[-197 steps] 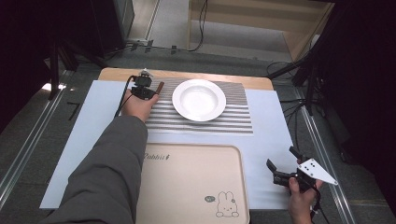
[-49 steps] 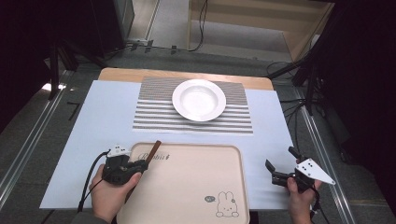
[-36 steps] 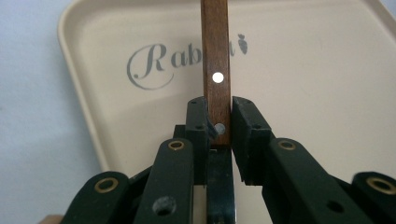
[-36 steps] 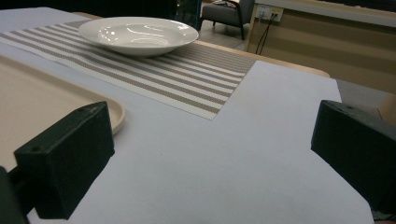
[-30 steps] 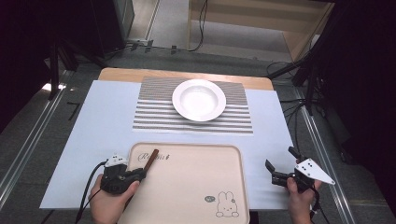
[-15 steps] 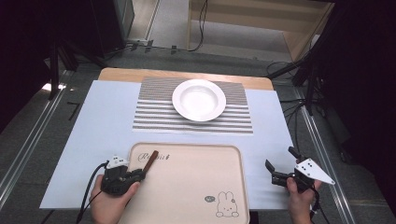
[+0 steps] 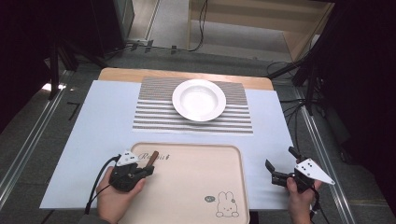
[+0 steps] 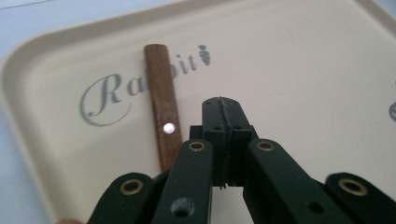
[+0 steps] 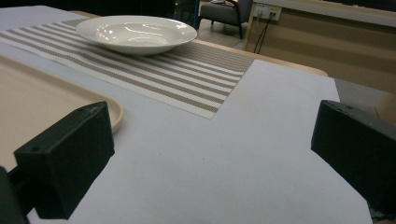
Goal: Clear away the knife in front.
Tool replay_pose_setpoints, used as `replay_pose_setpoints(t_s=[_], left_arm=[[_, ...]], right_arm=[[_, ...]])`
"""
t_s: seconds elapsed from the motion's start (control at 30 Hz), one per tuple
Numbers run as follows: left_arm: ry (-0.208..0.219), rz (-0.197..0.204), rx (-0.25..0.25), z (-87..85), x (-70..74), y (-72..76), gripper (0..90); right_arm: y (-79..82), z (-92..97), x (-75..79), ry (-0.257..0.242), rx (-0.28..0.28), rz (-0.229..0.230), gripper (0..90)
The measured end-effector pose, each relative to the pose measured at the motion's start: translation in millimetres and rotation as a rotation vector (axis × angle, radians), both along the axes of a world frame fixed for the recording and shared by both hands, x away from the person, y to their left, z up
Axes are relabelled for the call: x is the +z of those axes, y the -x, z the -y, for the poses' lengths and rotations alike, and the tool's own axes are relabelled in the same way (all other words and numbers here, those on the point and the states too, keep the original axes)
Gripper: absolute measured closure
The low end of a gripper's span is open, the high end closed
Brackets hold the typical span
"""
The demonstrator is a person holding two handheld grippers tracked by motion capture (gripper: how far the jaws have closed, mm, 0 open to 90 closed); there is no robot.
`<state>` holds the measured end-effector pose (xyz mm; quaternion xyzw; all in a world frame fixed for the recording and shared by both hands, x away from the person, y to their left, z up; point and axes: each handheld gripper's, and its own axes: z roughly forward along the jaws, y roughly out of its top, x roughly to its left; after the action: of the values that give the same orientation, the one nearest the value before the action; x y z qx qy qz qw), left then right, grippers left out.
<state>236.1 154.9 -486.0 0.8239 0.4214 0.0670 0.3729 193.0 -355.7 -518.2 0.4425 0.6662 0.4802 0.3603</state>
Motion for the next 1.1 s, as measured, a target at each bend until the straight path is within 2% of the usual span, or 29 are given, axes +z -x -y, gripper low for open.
replay_pose_setpoints(t_s=[0.07, 0.1, 0.43, 0.67, 0.73, 0.87, 1.1], left_arm=[[-0.039, 0.006, -0.015, 5.4, -2.3, -1.2, 89.9], [-0.081, 0.021, -0.013, 8.3, -3.8, -1.1, 89.9], [-0.055, 0.010, 0.017, -8.6, -6.3, -4.3, 90.0], [-0.064, 0.006, 0.039, -18.9, -6.4, -5.9, 90.0], [-0.054, -0.001, 0.039, -22.4, -6.2, -6.3, 90.0], [-0.059, -0.005, 0.036, -27.2, -6.4, -7.1, 90.0], [-0.054, -0.004, 0.060, -39.9, -4.1, -8.9, 89.9]], right_arm=[[0.1, 0.0, 0.0, 0.000, -0.001, 0.000, 0.0], [0.1, 0.0, 0.0, -0.001, -0.003, -0.002, 0.0], [-0.4, -0.4, -0.2, 0.004, -0.005, 0.000, 0.0], [-0.2, -0.6, -0.2, 0.004, -0.005, -0.002, 0.0], [-0.3, -0.1, -0.2, 0.004, -0.004, 0.000, 0.0], [-0.1, -0.1, -0.1, 0.002, -0.003, -0.001, 0.0], [-0.2, 0.1, -0.2, 0.003, -0.006, 0.000, 0.0]])
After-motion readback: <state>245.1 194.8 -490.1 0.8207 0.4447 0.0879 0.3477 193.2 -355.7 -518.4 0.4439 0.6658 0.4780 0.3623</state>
